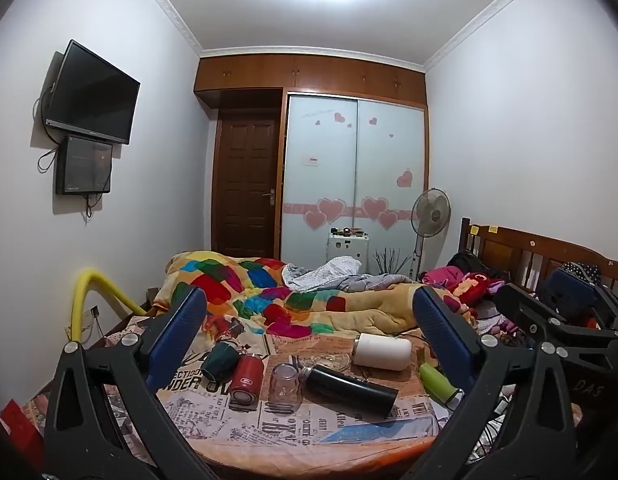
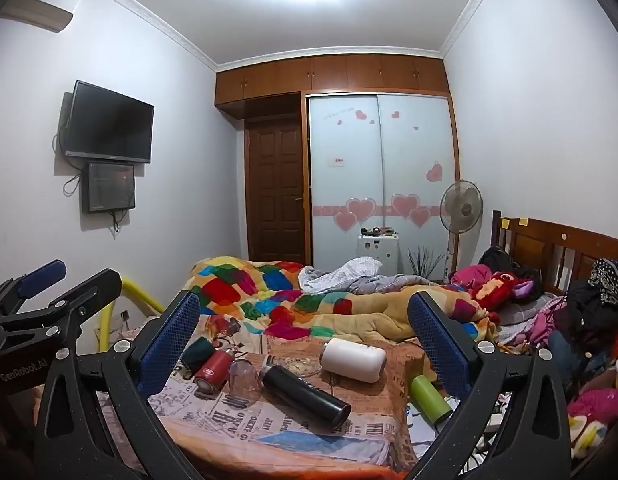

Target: Flip cup upright

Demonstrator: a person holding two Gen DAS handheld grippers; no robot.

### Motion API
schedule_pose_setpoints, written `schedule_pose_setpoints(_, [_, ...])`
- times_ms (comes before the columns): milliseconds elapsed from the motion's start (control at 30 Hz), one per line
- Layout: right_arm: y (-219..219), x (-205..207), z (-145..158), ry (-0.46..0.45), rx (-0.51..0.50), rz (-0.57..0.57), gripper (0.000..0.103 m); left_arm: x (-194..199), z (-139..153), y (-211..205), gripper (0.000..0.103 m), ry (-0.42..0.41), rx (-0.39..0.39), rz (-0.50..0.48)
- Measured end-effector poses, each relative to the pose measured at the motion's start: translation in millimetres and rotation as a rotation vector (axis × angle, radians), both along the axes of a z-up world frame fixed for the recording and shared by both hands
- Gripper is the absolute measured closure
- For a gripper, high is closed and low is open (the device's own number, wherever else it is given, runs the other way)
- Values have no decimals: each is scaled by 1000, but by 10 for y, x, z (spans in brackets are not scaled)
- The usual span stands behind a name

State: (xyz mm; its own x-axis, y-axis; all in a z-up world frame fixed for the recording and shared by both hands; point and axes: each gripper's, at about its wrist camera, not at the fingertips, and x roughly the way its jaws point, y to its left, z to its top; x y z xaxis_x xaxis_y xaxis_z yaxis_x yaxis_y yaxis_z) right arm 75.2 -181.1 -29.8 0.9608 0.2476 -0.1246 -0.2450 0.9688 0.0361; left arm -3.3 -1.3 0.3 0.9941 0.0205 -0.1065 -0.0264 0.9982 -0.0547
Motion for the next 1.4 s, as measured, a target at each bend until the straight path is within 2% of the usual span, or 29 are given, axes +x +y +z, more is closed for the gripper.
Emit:
schedule_pose_setpoints(567, [79, -40, 23, -8, 2, 20, 0, 33, -18, 96, 0, 5, -33, 38])
schedule_pose_setpoints(1400, [114, -60, 24, -11, 3, 35, 0, 14, -8, 154, 0, -2, -32, 54])
